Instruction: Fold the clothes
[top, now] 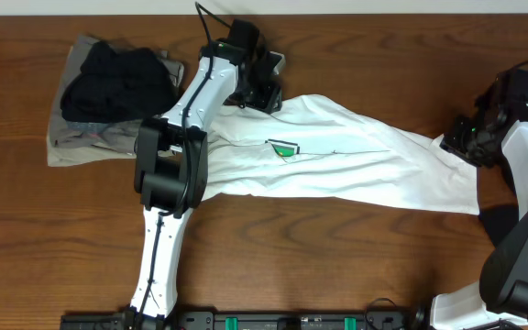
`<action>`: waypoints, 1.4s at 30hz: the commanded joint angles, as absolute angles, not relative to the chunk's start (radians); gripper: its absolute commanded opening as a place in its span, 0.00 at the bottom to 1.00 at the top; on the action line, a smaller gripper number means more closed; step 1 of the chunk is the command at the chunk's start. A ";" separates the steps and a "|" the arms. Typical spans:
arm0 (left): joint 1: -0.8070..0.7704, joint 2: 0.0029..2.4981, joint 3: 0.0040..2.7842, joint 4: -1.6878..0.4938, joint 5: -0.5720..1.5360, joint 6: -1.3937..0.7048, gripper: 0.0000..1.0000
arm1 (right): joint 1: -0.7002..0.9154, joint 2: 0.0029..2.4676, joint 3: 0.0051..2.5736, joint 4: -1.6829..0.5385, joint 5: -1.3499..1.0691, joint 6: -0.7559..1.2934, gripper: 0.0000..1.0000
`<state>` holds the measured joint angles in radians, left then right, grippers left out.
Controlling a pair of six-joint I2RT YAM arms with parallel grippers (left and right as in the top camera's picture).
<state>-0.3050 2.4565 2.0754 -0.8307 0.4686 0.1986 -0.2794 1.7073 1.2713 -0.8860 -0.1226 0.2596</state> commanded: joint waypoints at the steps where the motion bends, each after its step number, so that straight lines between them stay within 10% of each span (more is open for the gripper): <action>1: -0.305 2.476 2.080 -0.844 0.479 0.216 0.44 | -0.274 1.707 1.267 -0.892 -0.132 0.258 0.35; 12: -0.313 2.472 2.084 -0.961 0.458 0.295 0.06 | -0.274 1.707 1.267 -0.894 -0.132 0.258 0.35; 42: -0.471 2.362 2.189 -1.419 0.330 0.249 0.06 | -0.274 1.707 1.267 -0.887 -0.131 0.257 0.35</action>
